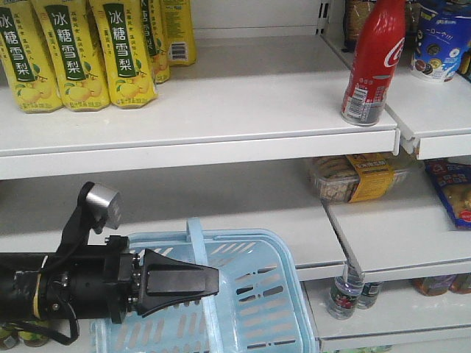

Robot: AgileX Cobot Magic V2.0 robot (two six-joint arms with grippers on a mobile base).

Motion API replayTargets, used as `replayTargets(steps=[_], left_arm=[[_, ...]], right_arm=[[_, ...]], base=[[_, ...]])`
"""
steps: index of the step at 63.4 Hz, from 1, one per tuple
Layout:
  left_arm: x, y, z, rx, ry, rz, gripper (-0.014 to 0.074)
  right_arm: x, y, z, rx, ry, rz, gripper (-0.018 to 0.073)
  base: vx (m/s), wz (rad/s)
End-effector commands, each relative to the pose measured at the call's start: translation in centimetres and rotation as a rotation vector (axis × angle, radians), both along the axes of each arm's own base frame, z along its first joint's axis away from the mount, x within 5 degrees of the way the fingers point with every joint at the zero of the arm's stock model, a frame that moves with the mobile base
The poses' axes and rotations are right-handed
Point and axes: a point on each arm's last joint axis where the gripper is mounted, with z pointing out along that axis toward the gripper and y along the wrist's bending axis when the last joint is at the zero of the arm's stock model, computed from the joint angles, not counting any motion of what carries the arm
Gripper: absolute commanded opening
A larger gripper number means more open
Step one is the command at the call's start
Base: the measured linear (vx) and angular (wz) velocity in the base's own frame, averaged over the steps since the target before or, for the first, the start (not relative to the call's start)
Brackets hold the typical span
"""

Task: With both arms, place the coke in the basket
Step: 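Drive toward the shelf with the red Coca-Cola bottle, basket held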

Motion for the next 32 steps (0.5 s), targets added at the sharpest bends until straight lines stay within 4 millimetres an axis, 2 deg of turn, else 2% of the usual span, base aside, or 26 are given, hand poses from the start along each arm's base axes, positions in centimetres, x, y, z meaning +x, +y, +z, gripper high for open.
replayTargets(steps=[1,32], left_arm=[[-1.10,-0.16,2.95,-0.215,-0.048,-0.120,-0.0008],[-1.10,-0.16,2.95,-0.215,-0.048,-0.120,-0.0008]], right_arm=[[-0.04,-0.10,0.22,-0.009,-0.072,-0.011,-0.0005],[-0.04,-0.10,0.22,-0.009,-0.072,-0.011,-0.0005]], base=[[0.03,0.05],[0.03,0.01]])
